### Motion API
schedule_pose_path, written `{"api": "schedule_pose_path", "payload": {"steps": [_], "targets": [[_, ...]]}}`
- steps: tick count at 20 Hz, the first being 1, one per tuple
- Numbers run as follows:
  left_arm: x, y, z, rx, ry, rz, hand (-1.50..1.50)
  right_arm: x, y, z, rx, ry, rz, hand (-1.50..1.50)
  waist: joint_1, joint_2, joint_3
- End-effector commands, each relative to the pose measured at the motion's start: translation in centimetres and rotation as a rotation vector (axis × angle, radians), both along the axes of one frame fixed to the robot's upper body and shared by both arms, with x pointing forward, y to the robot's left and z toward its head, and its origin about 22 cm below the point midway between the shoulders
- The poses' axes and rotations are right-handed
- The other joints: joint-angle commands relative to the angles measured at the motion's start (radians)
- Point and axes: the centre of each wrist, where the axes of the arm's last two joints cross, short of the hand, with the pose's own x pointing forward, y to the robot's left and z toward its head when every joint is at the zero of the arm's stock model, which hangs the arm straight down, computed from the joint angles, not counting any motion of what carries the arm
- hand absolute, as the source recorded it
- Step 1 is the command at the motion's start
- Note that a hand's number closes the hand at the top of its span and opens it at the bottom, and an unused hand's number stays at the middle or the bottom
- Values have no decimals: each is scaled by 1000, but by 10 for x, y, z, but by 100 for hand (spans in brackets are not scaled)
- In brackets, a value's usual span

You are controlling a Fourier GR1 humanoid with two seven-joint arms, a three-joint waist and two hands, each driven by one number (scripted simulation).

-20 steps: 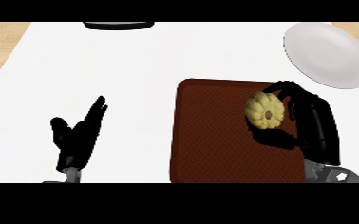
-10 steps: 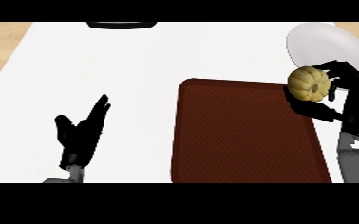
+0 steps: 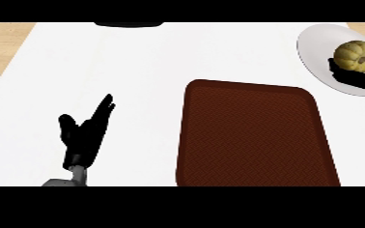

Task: Pick the squash from the tray and place it in the plate

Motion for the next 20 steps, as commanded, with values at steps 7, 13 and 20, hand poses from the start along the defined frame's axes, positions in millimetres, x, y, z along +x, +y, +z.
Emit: {"api": "schedule_pose_path", "payload": {"steps": [7,13,20], "targets": [[-1,-11,-9,-20,29,-24,0,14,-63,-9,5,-40,-56,150,29,20,-2],[9,-13,2,-23,16,-60,0,9,-85,-3,20,216,-140,150,70,41,-2],[17,-13,11,-6,-9,-94,0,13,-77,-13,16,346,13,-150,88,48,4]]}}
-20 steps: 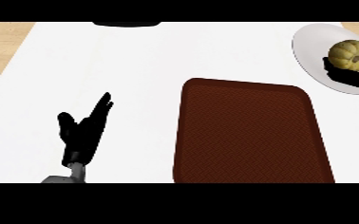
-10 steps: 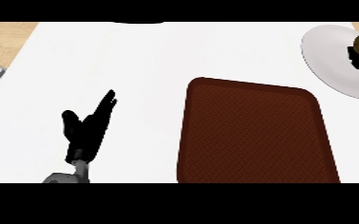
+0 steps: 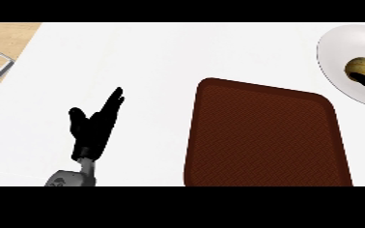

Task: Pick the squash from the tray and place it in the plate

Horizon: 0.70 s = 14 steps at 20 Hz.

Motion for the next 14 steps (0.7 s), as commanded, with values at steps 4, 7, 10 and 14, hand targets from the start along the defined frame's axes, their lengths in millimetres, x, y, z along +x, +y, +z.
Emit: {"api": "schedule_pose_path", "payload": {"steps": [4,7,10,14], "targets": [[-8,-7,-12,-16,41,6,0,0,4,-9,127,-66,145,-150,-8,3,1],[-5,-5,-13,-6,47,9,0,10,8,4,215,-212,143,-150,-21,0,0],[-5,-6,-10,-22,58,5,0,3,-1,1,301,-307,107,-150,-28,0,1],[-10,4,-13,-18,64,21,0,-18,-29,8,359,-337,94,-150,-31,-3,0]]}}
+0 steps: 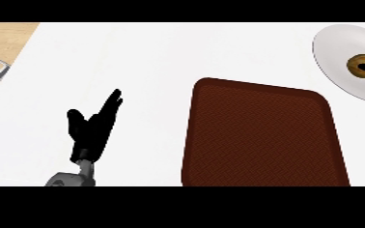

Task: Pick the squash from the tray and place it in the plate

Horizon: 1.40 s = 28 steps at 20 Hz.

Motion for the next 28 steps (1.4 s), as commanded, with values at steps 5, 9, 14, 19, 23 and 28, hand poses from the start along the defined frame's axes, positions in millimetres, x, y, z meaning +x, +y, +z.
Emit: {"api": "schedule_pose_path", "payload": {"steps": [5,9,14,19,23,28], "targets": [[-14,3,-20,-17,61,11,0,-41,-49,15,163,-15,130,-150,-27,-6,-7],[-6,12,-8,18,52,22,0,-62,-53,-13,184,-6,228,-150,-34,-9,-6],[-10,10,-13,-17,58,21,0,-97,-80,-9,155,35,302,-150,-43,-12,-6],[-15,13,-19,5,79,45,0,-117,-90,-14,86,100,309,-150,-44,-17,-7],[-6,4,-15,-1,70,41,0,-127,-99,-6,60,128,309,-150,-52,-19,-8],[-12,10,-16,-18,61,31,0,-122,-83,-33,50,138,298,-150,-40,-19,-7]]}}
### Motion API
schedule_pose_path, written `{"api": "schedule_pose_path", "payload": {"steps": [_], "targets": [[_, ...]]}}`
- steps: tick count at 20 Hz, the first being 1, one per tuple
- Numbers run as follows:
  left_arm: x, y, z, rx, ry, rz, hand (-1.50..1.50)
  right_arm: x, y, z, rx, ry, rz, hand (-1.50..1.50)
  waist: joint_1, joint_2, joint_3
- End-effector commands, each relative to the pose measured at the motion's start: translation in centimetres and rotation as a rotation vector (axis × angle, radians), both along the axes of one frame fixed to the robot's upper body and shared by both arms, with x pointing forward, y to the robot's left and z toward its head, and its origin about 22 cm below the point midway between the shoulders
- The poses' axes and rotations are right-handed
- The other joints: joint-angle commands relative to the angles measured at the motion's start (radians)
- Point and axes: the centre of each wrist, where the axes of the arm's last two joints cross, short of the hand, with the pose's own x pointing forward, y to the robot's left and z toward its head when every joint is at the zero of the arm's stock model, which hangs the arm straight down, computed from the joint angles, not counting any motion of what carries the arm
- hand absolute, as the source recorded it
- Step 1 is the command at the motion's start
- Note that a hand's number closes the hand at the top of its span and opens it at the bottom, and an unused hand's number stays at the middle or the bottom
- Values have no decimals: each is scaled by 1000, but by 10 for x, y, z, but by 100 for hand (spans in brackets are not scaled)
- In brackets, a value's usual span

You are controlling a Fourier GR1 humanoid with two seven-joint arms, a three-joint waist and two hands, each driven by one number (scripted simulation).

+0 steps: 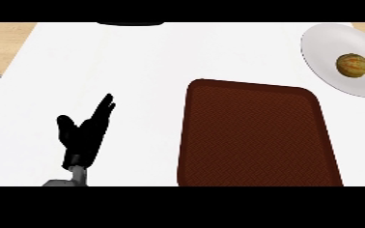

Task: Pick the squash from the tray and place it in the plate

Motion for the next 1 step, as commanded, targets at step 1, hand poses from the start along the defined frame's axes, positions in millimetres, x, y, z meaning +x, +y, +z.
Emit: {"api": "schedule_pose_path", "payload": {"steps": [1], "targets": [[5,4,-10,6,50,4,0,-15,-8,-1,5,-31,77,-150,-14,3,-5]]}}
